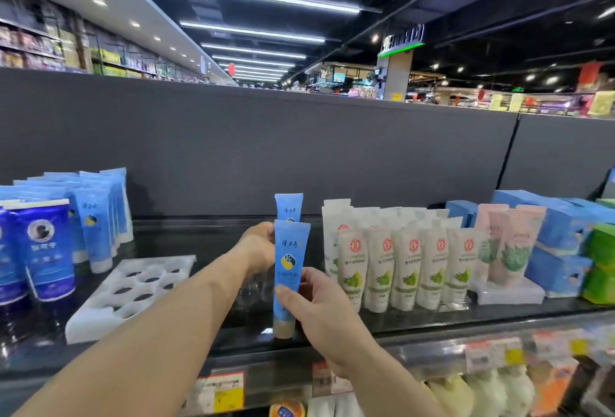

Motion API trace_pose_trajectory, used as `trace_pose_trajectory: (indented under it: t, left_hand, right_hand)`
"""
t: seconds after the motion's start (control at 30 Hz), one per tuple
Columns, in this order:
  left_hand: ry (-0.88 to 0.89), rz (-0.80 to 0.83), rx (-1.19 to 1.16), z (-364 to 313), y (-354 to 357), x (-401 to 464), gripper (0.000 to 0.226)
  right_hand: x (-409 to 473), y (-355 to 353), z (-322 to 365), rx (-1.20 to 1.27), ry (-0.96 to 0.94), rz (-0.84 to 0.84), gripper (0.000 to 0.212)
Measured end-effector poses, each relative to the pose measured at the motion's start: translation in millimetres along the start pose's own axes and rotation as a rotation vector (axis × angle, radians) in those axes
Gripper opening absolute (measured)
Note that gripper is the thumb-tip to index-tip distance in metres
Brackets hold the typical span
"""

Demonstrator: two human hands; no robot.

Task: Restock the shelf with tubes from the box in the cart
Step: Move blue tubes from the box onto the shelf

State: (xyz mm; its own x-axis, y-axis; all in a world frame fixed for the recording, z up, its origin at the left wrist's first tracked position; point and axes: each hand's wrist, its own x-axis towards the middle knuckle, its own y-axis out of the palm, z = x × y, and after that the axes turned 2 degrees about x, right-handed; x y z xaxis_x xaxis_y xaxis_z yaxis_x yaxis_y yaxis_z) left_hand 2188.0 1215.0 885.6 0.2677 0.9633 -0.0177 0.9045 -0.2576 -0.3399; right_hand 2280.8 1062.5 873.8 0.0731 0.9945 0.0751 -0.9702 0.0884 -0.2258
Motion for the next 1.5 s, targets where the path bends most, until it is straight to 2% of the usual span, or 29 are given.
trace_pose_trajectory:
  t: [0.23, 0.33, 0.43, 0.6, 0.87, 0.97, 1.07, 1.13, 1.27, 1.37, 1.43, 1.5]
  left_hand:
    - [0.054, 0.026, 0.171, 0, 1, -7, 0.024]
    - [0.082, 0.033, 0.173, -2, 1, -10, 0.021]
    - [0.06, 0.028, 0.16, -1, -1, -8, 0.009]
    - [0.067, 0.036, 0.227, -3, -2, -7, 0.019]
    - [0.118, 0.058, 0.304, -3, -6, -9, 0.014]
    - [0.136, 0.053, 0.236, -3, -14, -13, 0.014]
    - [0.122, 0.054, 0.124, -1, -31, -19, 0.045]
    - [0.122, 0.034, 0.114, 0, -43, -24, 0.055]
    - [0.175, -0.025, 0.081, -2, -65, -39, 0.033]
    - [0.164, 0.146, -0.116, -7, -74, -59, 0.024]
    - [0.19, 0.218, -0.074, -11, -74, -69, 0.024]
    - [0.226, 0.204, -0.006, -13, -72, -73, 0.022]
  right_hand:
    - [-6, 0, 3, -0.025, 0.008, -0.086, 0.027]
    - [-6, 0, 6, -0.026, 0.009, -0.087, 0.028]
    - [-7, 1, 7, -0.037, 0.007, -0.08, 0.026]
    - [-7, 2, 9, -0.046, -0.004, -0.071, 0.019]
    - [-4, 3, 12, -0.068, -0.024, -0.068, 0.024]
    - [-1, 4, 17, -0.057, -0.038, -0.083, 0.025]
    - [5, 7, 24, -0.061, -0.054, -0.107, 0.027]
    - [10, 11, 26, -0.062, -0.059, -0.124, 0.027]
    - [20, 20, 27, -0.018, -0.067, -0.137, 0.022]
    - [24, 27, 28, 0.017, -0.081, -0.109, 0.009]
    - [27, 32, 27, 0.01, -0.085, -0.068, 0.007]
    - [27, 35, 27, -0.036, -0.076, -0.054, 0.013]
